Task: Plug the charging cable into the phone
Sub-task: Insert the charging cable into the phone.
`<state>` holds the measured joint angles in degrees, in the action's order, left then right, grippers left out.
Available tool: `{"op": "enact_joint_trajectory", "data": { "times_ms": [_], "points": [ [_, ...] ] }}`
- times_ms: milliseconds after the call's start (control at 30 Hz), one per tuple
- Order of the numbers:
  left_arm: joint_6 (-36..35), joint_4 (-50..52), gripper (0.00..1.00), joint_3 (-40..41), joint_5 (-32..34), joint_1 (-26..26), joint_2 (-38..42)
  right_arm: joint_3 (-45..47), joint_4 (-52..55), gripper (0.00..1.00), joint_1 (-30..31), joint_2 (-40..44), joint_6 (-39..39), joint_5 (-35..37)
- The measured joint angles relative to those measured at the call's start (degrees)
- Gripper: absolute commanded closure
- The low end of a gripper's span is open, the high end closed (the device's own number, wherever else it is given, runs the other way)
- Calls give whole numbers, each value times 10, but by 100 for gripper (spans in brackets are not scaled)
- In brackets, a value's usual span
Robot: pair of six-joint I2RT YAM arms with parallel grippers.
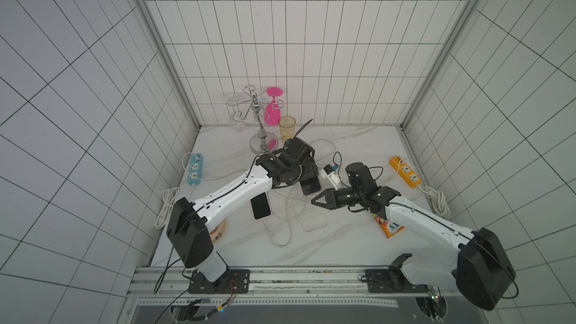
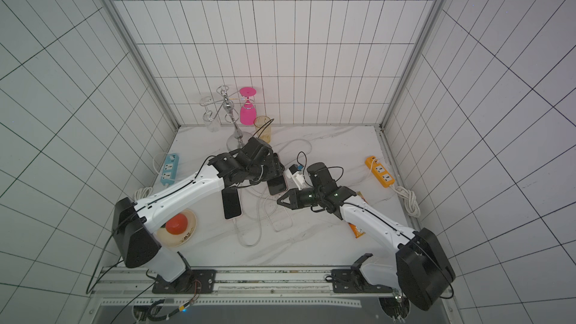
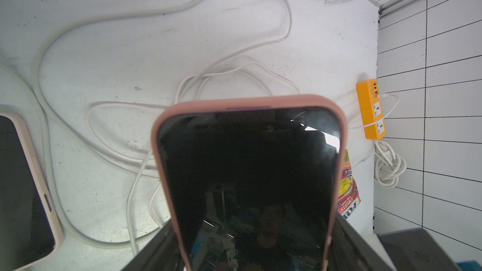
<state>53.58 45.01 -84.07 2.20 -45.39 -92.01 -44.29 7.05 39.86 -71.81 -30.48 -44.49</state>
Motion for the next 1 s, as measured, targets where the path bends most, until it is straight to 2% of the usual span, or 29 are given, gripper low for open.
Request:
{"op": "enact_joint_trajectory", "data": {
  "times_ms": [600,1000],
  "points": [
    [10,-27,76,11,21,-11,0,0,5,100,-20,-3,6,-7],
    [16,-35,79,11,20,-14,0,-2,21,100,-44,-7,44,-19]
  ]
}}
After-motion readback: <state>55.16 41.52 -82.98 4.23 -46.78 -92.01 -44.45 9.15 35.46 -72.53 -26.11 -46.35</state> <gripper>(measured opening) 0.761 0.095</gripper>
